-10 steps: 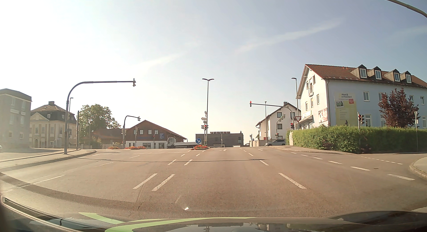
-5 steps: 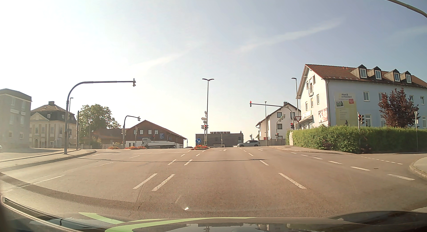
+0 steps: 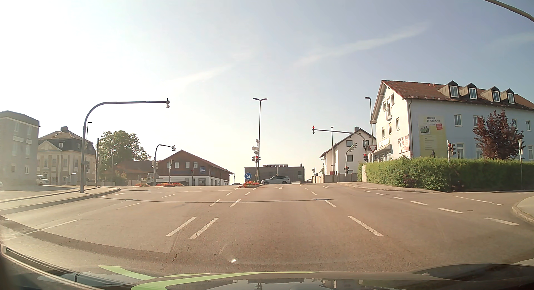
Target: Follow the waypoints while adhering to traffic rules and regulations
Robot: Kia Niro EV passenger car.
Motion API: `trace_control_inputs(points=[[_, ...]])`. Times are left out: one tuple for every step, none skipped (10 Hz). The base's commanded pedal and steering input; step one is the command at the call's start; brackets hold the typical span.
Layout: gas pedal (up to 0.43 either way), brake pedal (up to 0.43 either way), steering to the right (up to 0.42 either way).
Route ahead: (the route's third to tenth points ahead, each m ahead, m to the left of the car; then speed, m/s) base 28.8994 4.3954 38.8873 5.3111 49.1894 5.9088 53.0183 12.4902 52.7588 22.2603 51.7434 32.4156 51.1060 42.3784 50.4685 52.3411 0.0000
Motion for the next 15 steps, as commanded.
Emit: trace_control_inputs(points=[[0.000,0.311,-0.015],[0.000,0.311,-0.015],[0.000,0.311,-0.015],[0.000,0.311,-0.015],[0.000,0.311,-0.015],[0.000,0.311,-0.015],[0.000,0.311,-0.015],[0.000,0.311,-0.015],[0.000,0.311,-0.015],[0.000,0.311,-0.015],[0.000,0.311,-0.015],[0.000,0.311,-0.015],[0.000,0.317,-0.015],[0.000,0.311,-0.015],[0.000,0.311,-0.015]])
